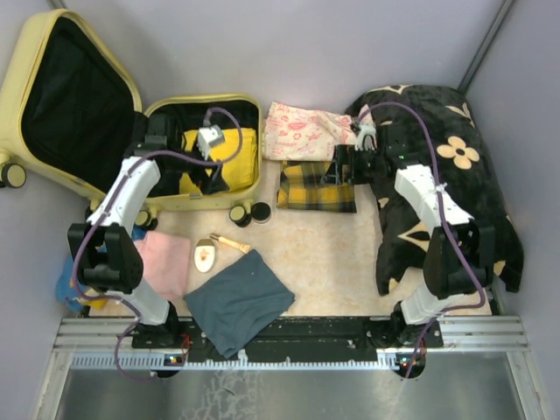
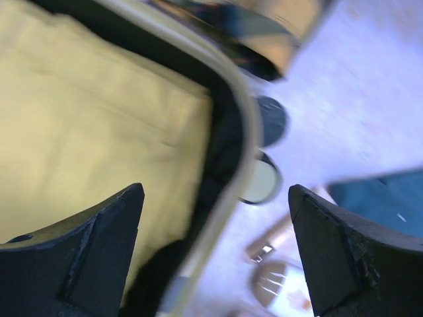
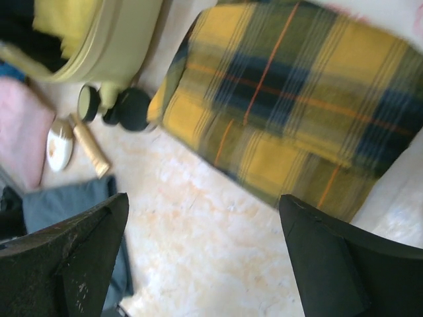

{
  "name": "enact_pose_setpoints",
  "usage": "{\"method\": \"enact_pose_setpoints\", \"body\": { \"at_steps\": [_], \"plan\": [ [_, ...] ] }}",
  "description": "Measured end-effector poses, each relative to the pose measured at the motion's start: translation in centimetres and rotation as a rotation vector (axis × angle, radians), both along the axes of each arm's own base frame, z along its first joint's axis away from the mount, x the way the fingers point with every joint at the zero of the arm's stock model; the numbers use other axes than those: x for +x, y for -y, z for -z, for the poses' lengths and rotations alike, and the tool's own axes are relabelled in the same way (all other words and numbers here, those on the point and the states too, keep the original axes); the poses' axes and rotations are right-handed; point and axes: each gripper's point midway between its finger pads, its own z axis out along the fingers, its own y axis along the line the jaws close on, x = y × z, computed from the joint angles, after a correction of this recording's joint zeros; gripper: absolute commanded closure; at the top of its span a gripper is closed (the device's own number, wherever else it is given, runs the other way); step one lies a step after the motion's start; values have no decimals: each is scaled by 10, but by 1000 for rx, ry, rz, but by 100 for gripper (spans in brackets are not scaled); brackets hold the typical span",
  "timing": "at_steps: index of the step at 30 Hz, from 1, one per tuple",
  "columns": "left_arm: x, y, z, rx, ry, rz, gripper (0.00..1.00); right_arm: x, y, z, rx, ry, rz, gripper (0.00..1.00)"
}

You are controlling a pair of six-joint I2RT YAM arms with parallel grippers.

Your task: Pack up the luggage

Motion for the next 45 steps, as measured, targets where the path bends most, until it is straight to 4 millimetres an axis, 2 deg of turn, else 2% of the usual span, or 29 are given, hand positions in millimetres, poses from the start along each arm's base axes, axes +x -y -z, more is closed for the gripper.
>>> {"method": "enact_pose_setpoints", "body": {
  "at_steps": [2, 5, 8, 13, 17, 22, 25, 28, 30, 33, 39, 41, 45],
  "plan": [
    [-34, 13, 12, 16, -35, 107, 6, -18, -4, 0, 24, -6, -35, 5],
    [-85, 14, 31, 48, -68, 233, 7, -42, -9, 8, 45, -29, -72, 6],
    [-138, 18, 50, 96, -88, 359, 10, -67, -17, 25, 52, -78, -115, 6],
    [-218, 55, 79, 162, -81, 674, 23, -90, -23, 48, 48, -150, -149, 6],
    [-249, 61, 105, 221, -106, 813, 36, -90, -20, 48, 48, -151, -138, 5],
    [-273, 62, 145, 335, -140, 938, 45, -82, -6, 40, 61, -131, -83, 5],
    [-277, 65, 163, 383, -150, 974, 51, -79, 0, 38, 59, -123, -57, 5],
    [-272, 74, 175, 407, -149, 973, 53, -83, 4, 41, 53, -130, -42, 5],
    [-268, 79, 178, 412, -162, 959, 54, -87, 6, 44, 51, -142, -38, 5],
    [-257, 99, 179, 402, -164, 944, 56, -89, 10, 47, 50, -152, -21, 5],
    [-205, 161, 177, 349, -77, 936, 58, -95, 20, 58, 45, -189, 15, 6],
    [-181, 187, 174, 331, -22, 925, 53, -99, 21, 61, 42, -202, 19, 6],
    [-144, 222, 167, 307, 50, 866, 44, -104, 23, 62, 41, -212, 31, 8]
  ]
}}
